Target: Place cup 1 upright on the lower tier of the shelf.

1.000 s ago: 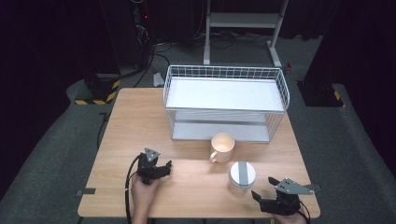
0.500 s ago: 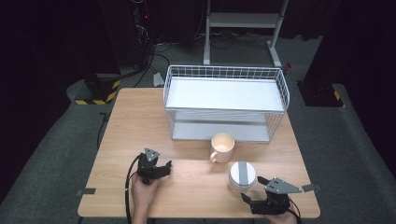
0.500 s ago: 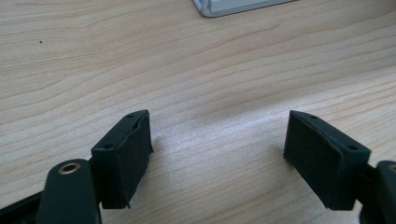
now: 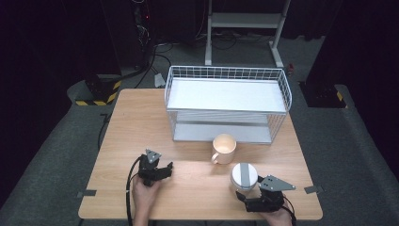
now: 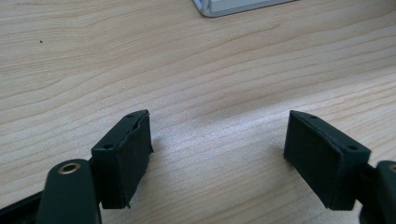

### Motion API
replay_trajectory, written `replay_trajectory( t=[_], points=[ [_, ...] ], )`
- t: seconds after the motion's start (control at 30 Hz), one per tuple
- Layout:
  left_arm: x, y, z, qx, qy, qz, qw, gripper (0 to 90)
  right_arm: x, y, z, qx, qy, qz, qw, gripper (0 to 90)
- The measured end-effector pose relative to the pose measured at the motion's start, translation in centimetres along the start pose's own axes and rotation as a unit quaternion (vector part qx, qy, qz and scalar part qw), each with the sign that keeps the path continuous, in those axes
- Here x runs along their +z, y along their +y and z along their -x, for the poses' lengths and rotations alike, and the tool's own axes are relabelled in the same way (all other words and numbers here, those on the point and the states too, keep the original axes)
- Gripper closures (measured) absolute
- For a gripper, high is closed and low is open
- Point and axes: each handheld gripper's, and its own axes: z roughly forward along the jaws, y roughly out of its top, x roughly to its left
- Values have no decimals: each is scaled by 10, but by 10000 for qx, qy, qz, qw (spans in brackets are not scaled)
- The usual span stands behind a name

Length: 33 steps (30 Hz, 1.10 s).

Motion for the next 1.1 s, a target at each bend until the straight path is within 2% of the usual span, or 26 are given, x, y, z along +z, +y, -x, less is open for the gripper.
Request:
replay_trajectory(
  t=[0.53,1.1],
  points=[
    [0,0,0,-5,6,5,10000,232,14,11,-2,-87,-2,97,9999,125],
    [0,0,0,-7,9,8,10000,232,16,12,-1,-211,-35,110,9997,179]
  ],
)
